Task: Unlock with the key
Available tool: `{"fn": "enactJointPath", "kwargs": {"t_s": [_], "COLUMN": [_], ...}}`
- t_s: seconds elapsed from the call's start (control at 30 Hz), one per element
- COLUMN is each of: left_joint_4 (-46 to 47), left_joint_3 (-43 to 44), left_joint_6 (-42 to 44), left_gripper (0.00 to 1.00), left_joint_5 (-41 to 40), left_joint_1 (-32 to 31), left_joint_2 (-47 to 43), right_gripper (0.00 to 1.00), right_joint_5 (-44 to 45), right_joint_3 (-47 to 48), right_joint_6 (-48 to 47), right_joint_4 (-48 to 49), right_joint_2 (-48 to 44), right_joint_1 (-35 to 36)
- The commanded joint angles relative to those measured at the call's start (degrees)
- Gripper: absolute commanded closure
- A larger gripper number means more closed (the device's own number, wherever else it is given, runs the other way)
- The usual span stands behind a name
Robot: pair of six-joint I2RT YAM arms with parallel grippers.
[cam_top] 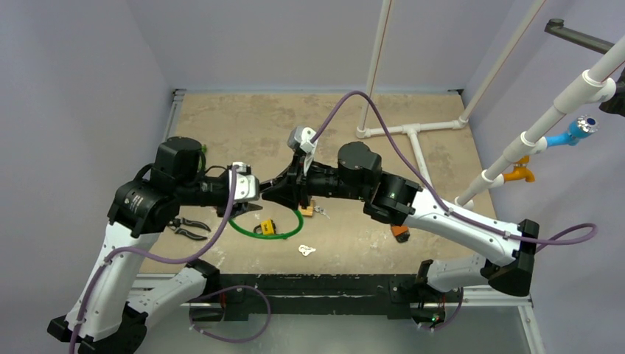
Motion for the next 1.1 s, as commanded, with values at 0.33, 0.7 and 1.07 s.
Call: {"fn": "enactJointPath", "kwargs": {"t_s": [0.33,0.7,1.07], "left_joint_4": [1.12,-1.22,-2.14], "left_joint_3": [5.36,4.27,5.37], "left_joint_6": [-8.19,-4.33,-3.82], "left_gripper": [1.0,1.0,1.0], "left_joint_5": [10.11,6.76,7.47], "left_joint_1": [4.46,4.51,4.46], "left_joint_2": [2.67,0.77,0.21], "right_gripper": [0.62,0.55,0.68], "right_joint_5": [-1.11,4.59,0.22], "right_joint_3": [1.11,5.82,8.51], "right_joint_6": [-2.1,-5.83,-4.93], "right_joint_4": [-2.69,-9.34,-9.32], "right_joint_2": [-6.38,-10.26,-5.31], "right_joint_1": [0.41,0.19,0.19]}}
